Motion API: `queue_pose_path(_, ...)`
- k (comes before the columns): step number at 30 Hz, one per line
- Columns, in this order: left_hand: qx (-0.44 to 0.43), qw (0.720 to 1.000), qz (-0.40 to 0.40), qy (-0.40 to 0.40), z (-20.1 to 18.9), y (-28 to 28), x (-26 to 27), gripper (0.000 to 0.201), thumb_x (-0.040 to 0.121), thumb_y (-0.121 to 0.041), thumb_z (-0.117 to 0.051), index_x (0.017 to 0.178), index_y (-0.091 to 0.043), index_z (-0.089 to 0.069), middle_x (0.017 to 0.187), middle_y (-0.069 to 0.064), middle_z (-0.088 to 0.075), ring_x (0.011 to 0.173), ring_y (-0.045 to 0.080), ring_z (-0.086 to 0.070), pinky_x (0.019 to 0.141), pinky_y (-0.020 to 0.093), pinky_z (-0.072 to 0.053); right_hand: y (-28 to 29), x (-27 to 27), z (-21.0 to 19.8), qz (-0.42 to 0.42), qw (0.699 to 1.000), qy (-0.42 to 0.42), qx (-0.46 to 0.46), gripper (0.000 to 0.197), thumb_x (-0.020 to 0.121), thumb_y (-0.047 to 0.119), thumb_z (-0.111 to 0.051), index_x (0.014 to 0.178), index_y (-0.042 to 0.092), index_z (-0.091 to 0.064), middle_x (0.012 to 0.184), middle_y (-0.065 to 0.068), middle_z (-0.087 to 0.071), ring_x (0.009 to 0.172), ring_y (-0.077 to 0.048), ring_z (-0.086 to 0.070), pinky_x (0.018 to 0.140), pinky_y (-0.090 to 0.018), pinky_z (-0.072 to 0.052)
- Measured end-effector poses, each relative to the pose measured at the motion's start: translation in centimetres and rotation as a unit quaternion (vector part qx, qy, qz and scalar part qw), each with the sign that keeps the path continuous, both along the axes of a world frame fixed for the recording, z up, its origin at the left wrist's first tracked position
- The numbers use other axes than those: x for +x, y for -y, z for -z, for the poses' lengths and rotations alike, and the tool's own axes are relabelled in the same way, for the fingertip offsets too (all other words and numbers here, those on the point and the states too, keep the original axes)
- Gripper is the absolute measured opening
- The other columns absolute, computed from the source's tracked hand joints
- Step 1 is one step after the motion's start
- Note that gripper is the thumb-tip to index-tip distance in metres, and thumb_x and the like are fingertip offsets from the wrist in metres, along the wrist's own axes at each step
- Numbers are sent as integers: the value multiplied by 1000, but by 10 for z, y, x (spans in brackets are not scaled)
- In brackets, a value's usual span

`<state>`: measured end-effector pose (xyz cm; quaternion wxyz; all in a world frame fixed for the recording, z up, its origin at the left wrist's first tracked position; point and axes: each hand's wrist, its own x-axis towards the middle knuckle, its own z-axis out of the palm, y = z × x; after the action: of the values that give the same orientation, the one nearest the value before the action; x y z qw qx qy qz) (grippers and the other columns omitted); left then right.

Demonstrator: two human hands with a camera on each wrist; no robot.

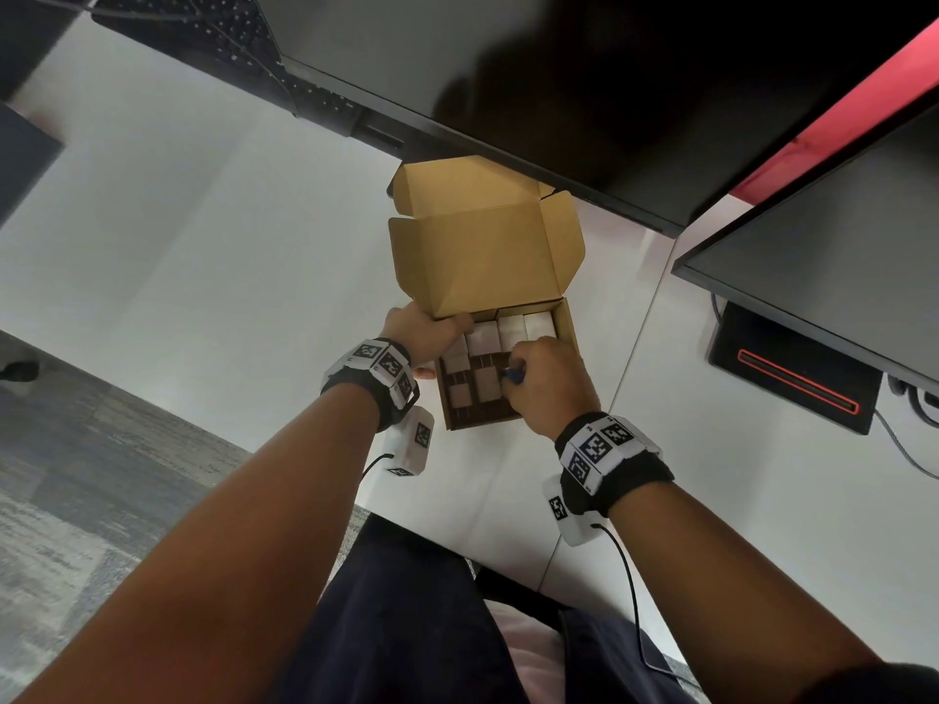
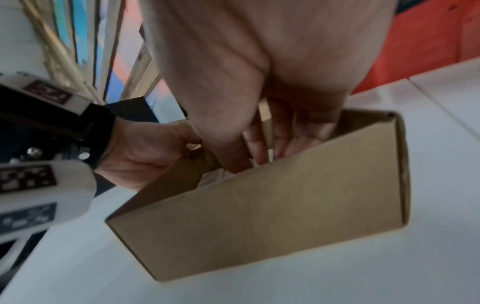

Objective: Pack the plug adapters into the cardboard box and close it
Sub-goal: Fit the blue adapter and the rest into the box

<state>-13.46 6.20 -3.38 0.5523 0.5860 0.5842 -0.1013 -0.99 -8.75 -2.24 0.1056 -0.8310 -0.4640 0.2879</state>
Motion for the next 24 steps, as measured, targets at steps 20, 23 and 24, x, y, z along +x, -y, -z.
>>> queue_pose_path(20,-100,982,-92,130,-12,-31,-46,41,83,5,-57,108,-25,-71,96,-4,-71,96,16,-60,94,43,-49,-3,42,-35,173,967,16,185,17,90,29,-68,100,14,-65,100,-5,-65,81,-19,-62,68,-29,-53)
queue_pose_path(23,-52,971,-165,164,-23,-39,-47,30,98,-1,-52,97,-24,-71,101,4,-73,95,22,-64,93,43,-49,-19,65,-46,251,944,-154,150,50,96,39,-62,140,18,-51,134,4,-56,111,-14,-57,91,-26,-46)
queue_pose_path(24,-56,964,-185,185,-27,-39,-44,30,99,-4,-50,98,-23,-72,105,6,-72,100,25,-66,93,45,-51,-25,68,-49,258,930,-224,134,58,95,46,-59,146,22,-45,142,7,-52,120,-13,-55,102,-32,-43)
